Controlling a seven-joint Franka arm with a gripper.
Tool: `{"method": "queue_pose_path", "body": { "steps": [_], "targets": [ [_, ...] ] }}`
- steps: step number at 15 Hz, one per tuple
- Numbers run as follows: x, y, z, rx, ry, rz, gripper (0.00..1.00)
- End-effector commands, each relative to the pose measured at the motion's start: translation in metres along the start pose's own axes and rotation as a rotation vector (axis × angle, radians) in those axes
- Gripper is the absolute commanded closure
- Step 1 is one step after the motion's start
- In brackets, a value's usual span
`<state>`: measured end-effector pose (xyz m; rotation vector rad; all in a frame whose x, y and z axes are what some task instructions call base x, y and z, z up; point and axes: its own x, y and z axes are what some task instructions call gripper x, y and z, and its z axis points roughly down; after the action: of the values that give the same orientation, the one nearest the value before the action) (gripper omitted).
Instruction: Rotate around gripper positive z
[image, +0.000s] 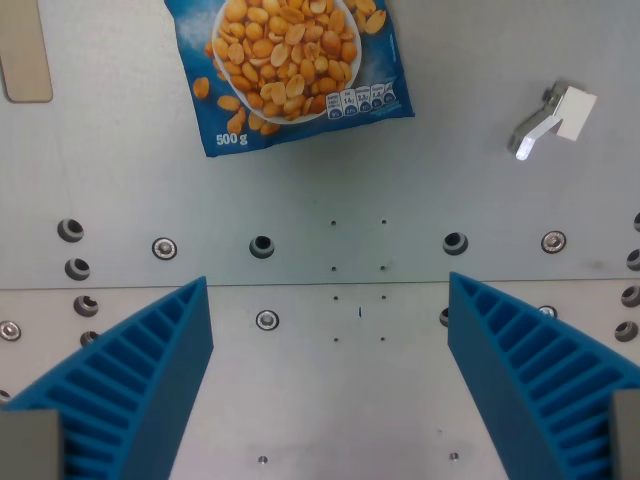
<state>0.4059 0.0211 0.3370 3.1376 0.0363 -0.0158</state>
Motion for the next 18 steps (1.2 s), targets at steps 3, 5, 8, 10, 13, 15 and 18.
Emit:
{"method": "queue_pose_path", "body": {
  "steps": [3,5,8,10,13,15,18],
  "targets": [
    [-0.0005,0.0001,-0.0026,0.000,0.005,0.040,0.00],
    [-0.0005,0.0001,-0.0026,0.000,0.005,0.067,0.00],
    [-0.0005,0.0001,-0.0026,0.000,0.005,0.107,0.00],
    [-0.0005,0.0001,-0.0026,0.000,0.005,0.133,0.00],
    [-0.0005,0.0001,-0.0026,0.000,0.005,0.173,0.00],
    [-0.0005,0.0001,-0.0026,0.000,0.005,0.200,0.00],
    [-0.0005,0.0001,-0.0026,0.000,0.005,0.240,0.00]
  ]
}}
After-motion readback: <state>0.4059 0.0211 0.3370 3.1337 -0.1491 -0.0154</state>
